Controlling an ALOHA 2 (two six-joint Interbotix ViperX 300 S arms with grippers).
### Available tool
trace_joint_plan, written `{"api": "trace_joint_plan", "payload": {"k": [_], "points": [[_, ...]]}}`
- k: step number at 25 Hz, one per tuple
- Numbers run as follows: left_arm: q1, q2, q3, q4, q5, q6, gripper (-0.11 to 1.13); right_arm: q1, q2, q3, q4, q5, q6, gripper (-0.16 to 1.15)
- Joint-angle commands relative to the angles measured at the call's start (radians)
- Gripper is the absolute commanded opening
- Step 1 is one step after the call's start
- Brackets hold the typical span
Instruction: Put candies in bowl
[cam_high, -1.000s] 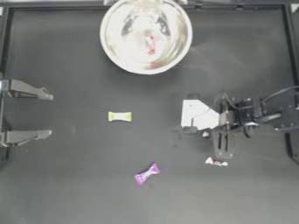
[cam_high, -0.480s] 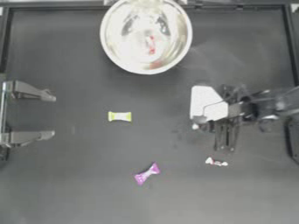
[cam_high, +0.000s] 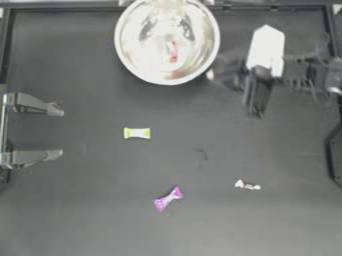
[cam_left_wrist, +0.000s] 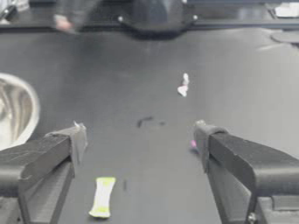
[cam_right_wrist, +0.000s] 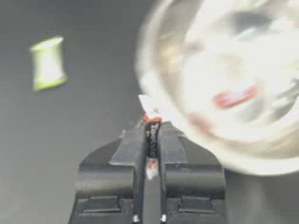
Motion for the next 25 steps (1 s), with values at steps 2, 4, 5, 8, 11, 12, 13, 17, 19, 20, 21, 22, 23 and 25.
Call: {"api": "trace_joint_plan", "payload": {"k": [2,4,5,8,11,12,13,17,19,20,21,22,23,25], "points": [[0.006,0.035,-0.025,-0.002,-0.003,-0.002,1.02,-0.077,0.107,-0.126,-0.052,-0.066,-0.002,0.34],[0.009,0.040,-0.026,-0.002,-0.003,-0.002,1.02,-0.098,0.172,-0.176,-0.067,-0.086,-0.002,0.34],[0.011,0.044,-0.029,-0.002,-0.003,-0.002,1.02,-0.110,0.202,-0.202,-0.074,-0.094,-0.002,0.34],[0.012,0.051,-0.032,-0.002,-0.003,-0.002,1.02,-0.140,0.291,-0.279,-0.081,-0.109,-0.002,0.34],[0.020,0.054,-0.032,-0.002,-0.003,-0.002,1.02,-0.156,0.356,-0.333,-0.092,-0.110,-0.002,0.34],[0.023,0.054,-0.031,-0.002,-0.003,-0.002,1.02,-0.161,0.374,-0.347,-0.092,-0.109,-0.002,0.34],[0.025,0.054,-0.031,-0.002,-0.003,-0.002,1.02,-0.164,0.393,-0.359,-0.092,-0.110,-0.002,0.34],[0.029,0.054,-0.026,-0.002,-0.003,-0.003,1.02,-0.178,0.451,-0.390,-0.092,-0.118,0.000,0.34],[0.031,0.054,-0.026,-0.002,-0.003,-0.005,1.02,-0.184,0.476,-0.400,-0.091,-0.130,0.002,0.34],[0.032,0.054,-0.026,-0.002,-0.003,-0.005,1.02,-0.187,0.483,-0.405,-0.089,-0.135,0.002,0.34],[0.031,0.054,-0.026,-0.002,-0.003,-0.005,1.02,-0.187,0.489,-0.408,-0.094,-0.138,0.002,0.34],[0.031,0.054,-0.025,-0.002,-0.003,-0.005,1.02,-0.189,0.495,-0.411,-0.094,-0.141,0.003,0.34],[0.032,0.054,-0.026,-0.002,-0.003,-0.005,1.02,-0.190,0.499,-0.414,-0.094,-0.147,0.003,0.35],[0.032,0.054,-0.026,-0.002,-0.003,-0.005,1.02,-0.192,0.506,-0.417,-0.094,-0.164,0.003,0.40]]}}
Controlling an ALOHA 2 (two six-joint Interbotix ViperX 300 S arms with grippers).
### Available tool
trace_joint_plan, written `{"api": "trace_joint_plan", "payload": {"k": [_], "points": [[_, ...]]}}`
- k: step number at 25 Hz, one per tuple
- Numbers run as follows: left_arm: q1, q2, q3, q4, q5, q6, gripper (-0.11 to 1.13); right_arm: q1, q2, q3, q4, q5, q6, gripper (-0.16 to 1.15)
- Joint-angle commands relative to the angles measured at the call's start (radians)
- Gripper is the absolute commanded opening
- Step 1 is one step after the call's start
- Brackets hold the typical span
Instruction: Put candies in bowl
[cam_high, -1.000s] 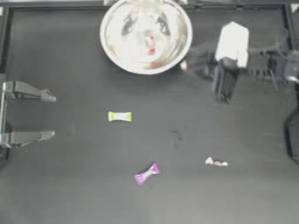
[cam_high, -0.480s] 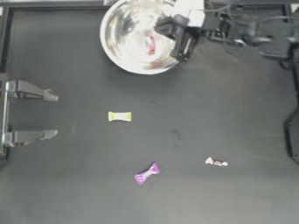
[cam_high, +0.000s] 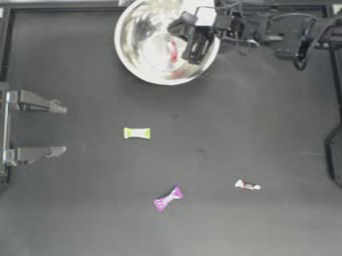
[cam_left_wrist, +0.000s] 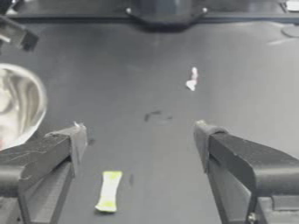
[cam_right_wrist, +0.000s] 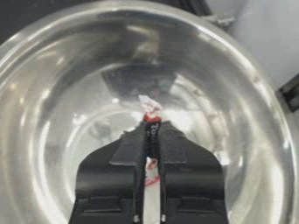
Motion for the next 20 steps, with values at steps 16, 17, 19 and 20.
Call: {"api": "trace_joint_plan", "payload": {"k": [16,17,19,20], "points": [[0.003,0.025,-0.015,-0.015,-0.003,-0.002,1.02,0.031,-0.092,0.012,0.032,-0.026,0.008,0.98],[0.005,0.025,-0.015,-0.015,-0.003,-0.002,1.02,0.040,-0.118,0.028,0.035,-0.029,0.008,0.98],[0.009,0.025,-0.011,-0.015,-0.002,-0.002,1.02,0.058,-0.172,0.064,0.043,-0.034,0.008,0.98],[0.009,0.025,-0.011,-0.015,-0.002,-0.002,1.02,0.074,-0.198,0.084,0.049,-0.035,0.008,0.98]]}}
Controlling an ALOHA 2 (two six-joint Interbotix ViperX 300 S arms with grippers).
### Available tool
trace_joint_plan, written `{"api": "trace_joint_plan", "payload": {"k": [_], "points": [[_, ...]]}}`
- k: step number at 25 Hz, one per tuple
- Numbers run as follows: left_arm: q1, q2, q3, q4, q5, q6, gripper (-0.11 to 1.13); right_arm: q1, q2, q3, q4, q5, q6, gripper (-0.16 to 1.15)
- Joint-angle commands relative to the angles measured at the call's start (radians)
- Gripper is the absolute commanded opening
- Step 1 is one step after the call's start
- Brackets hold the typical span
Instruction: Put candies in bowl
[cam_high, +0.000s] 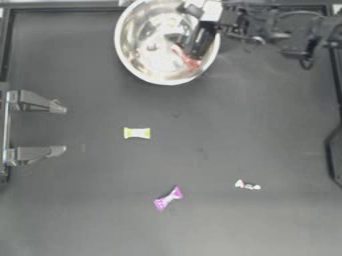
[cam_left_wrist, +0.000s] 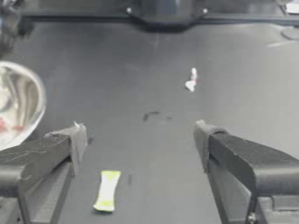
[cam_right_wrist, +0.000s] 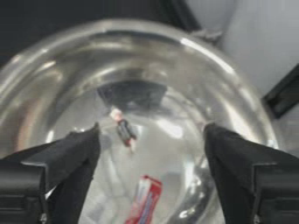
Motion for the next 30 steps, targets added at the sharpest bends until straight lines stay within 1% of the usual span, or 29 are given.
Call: {"api": "trace_joint_plan", "payload": {"k": [1,3,9,15,21,25,28,30], "points": [[0.008,0.023,-0.008,-0.002,0.000,0.000,1.02,0.046,-0.132,0.052,0.020,-0.011,0.000,0.98],[0.008,0.023,-0.008,-0.002,0.003,0.000,1.02,0.080,-0.189,0.098,0.026,-0.014,0.002,0.98],[0.012,0.009,-0.006,-0.002,0.018,0.002,1.02,0.202,-0.377,0.272,0.100,-0.078,0.002,0.98],[0.020,-0.028,0.008,0.000,0.032,0.003,1.02,0.316,-0.541,0.405,0.150,-0.084,0.003,0.98],[0.021,-0.078,0.015,0.003,0.063,0.003,1.02,0.367,-0.686,0.515,0.158,-0.077,0.003,0.98],[0.025,-0.087,0.015,0.006,0.069,0.003,1.02,0.402,-0.788,0.581,0.158,-0.077,0.003,0.98],[0.026,-0.087,0.015,0.008,0.069,0.003,1.02,0.410,-0.861,0.641,0.161,-0.081,0.008,0.98],[0.026,-0.086,0.011,0.006,0.069,0.003,1.02,0.411,-0.904,0.675,0.175,-0.086,0.008,0.98]]}}
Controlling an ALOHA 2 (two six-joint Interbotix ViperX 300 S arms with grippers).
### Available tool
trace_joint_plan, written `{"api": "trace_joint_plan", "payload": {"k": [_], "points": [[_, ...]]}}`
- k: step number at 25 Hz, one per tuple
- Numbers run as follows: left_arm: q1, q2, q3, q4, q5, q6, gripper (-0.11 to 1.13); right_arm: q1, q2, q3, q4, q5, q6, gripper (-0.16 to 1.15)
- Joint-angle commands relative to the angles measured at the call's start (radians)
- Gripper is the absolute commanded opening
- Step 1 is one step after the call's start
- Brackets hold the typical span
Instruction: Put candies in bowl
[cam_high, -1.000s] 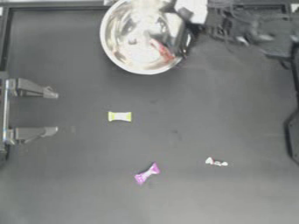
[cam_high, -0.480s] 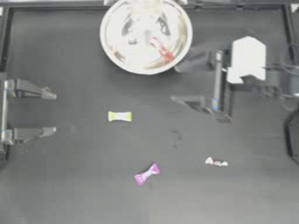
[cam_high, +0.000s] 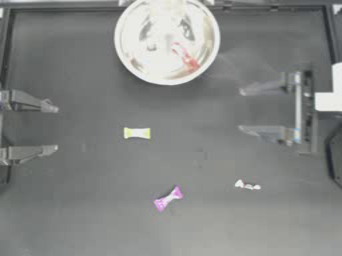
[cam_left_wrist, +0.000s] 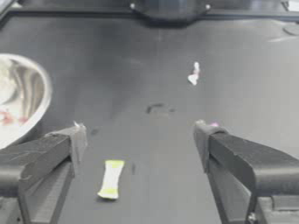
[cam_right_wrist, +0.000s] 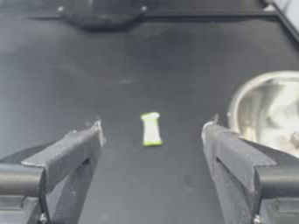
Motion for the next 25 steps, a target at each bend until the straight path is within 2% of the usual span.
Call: {"api": "trace_joint_plan", "payload": {"k": [1,4,8,11,18,25], "points": [[0.002,0.012,-0.018,0.003,-0.003,0.002,1.02,0.005,-0.072,0.038,0.023,-0.012,0.003,0.98],[0.005,0.029,-0.032,0.009,0.012,0.003,1.02,0.005,-0.101,0.057,0.029,-0.009,0.003,0.98],[0.052,0.118,-0.121,0.034,0.144,0.005,1.02,0.005,-0.103,0.060,0.031,-0.008,0.003,0.98],[0.091,0.225,-0.215,0.061,0.242,0.011,1.02,0.005,-0.104,0.071,0.038,-0.012,0.003,0.98],[0.138,0.534,-0.411,0.202,0.359,0.014,1.02,0.005,-0.107,0.089,0.066,-0.044,0.003,0.98],[0.141,0.793,-0.554,0.219,0.460,0.018,1.02,0.005,-0.107,0.095,0.066,-0.061,0.003,0.98]]}}
